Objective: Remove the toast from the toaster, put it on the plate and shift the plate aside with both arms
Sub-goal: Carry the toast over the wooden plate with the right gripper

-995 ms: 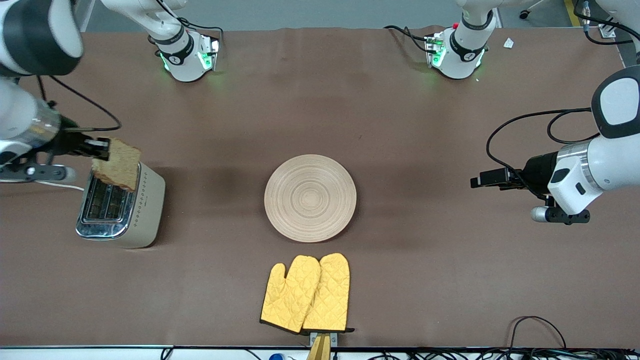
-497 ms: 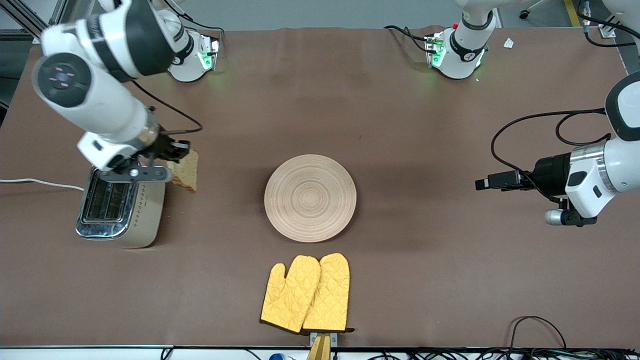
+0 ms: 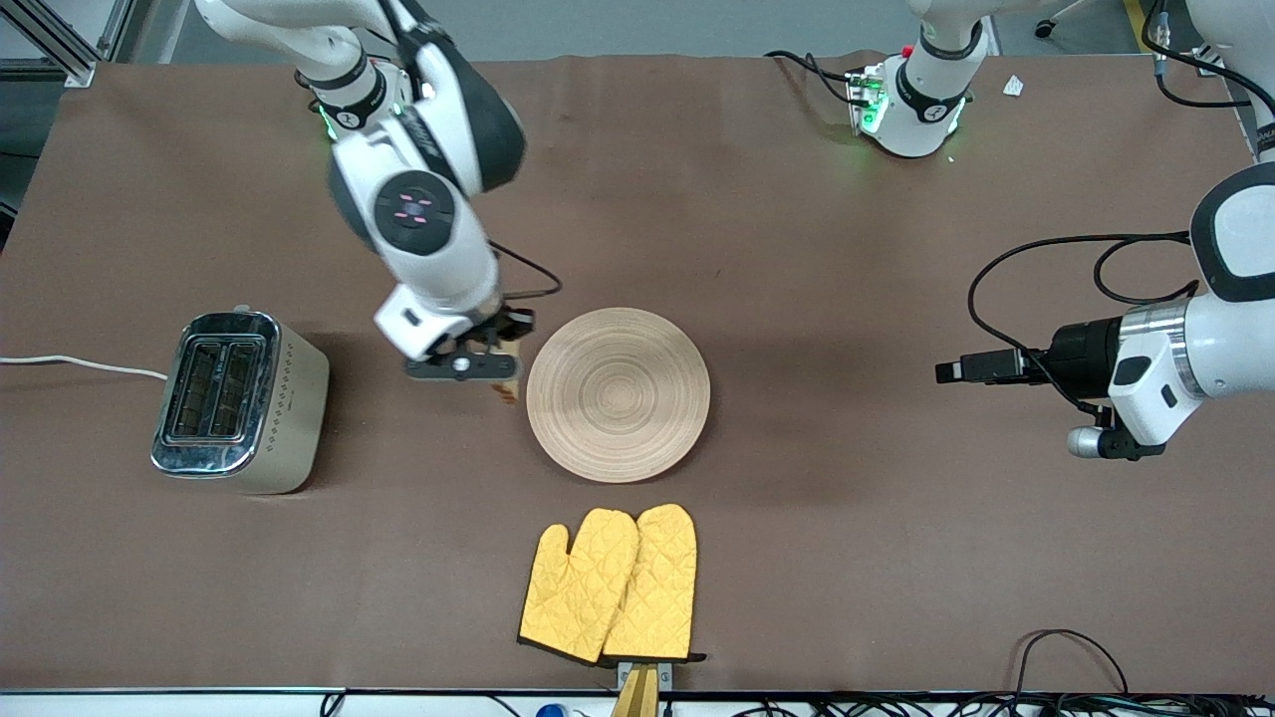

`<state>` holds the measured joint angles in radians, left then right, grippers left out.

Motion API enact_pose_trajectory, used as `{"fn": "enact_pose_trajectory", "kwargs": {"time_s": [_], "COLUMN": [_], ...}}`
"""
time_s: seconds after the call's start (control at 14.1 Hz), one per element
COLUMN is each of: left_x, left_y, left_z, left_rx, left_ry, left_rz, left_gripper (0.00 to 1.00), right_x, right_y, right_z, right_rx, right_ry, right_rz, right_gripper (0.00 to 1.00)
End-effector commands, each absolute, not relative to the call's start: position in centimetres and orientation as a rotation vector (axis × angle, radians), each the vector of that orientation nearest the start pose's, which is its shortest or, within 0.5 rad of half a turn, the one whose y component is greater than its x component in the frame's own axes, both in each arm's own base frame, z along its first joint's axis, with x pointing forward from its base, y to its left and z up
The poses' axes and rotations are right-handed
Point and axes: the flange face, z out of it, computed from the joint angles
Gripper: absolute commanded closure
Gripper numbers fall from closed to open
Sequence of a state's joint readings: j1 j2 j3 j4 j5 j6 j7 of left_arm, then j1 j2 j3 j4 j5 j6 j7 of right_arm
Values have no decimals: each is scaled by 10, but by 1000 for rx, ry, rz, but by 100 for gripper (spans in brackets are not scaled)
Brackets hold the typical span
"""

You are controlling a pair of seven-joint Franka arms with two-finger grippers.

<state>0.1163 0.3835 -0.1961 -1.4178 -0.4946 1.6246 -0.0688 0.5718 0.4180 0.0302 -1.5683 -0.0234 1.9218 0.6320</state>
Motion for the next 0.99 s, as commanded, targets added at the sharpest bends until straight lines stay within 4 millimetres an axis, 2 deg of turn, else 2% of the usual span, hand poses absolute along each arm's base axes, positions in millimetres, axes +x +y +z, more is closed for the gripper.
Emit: {"fn": "enact_pose_trajectory", "kwargs": {"time_s": [0.0,0.14,0.36,0.43,0.5,0.57,0.64,0.71,0.78,0.92], "left_x": [649,649,649,650,651,654,656,658,659,664], "left_y": [-81,-82,-82,-82,-83,-84,-85,-86,-88,-95], "left_z": [490,486,487,486,485,477,467,460,455,435], "left_rx": [2557,2556,2555,2553,2549,2530,2512,2504,2500,2479], "left_ry": [38,25,22,23,24,33,40,46,49,60], "left_rz": [-290,-299,-291,-287,-283,-300,-318,-327,-330,-352], "left_gripper": [0,0,0,0,0,0,0,0,0,0], "right_x": [547,540,536,537,537,538,541,544,547,558], "right_y": [408,430,438,438,438,435,432,430,433,436], "right_z": [376,358,336,333,330,330,330,333,343,370], "right_rx": [-3160,-3144,-3169,-3172,-3175,-3178,-3173,-3165,-3150,-3114], "right_ry": [132,194,169,171,174,181,209,245,259,274], "right_rz": [20,0,2,7,12,15,19,10,-15,-74], "right_gripper": [95,95,92,87,75,49,32,22,0,0]}}
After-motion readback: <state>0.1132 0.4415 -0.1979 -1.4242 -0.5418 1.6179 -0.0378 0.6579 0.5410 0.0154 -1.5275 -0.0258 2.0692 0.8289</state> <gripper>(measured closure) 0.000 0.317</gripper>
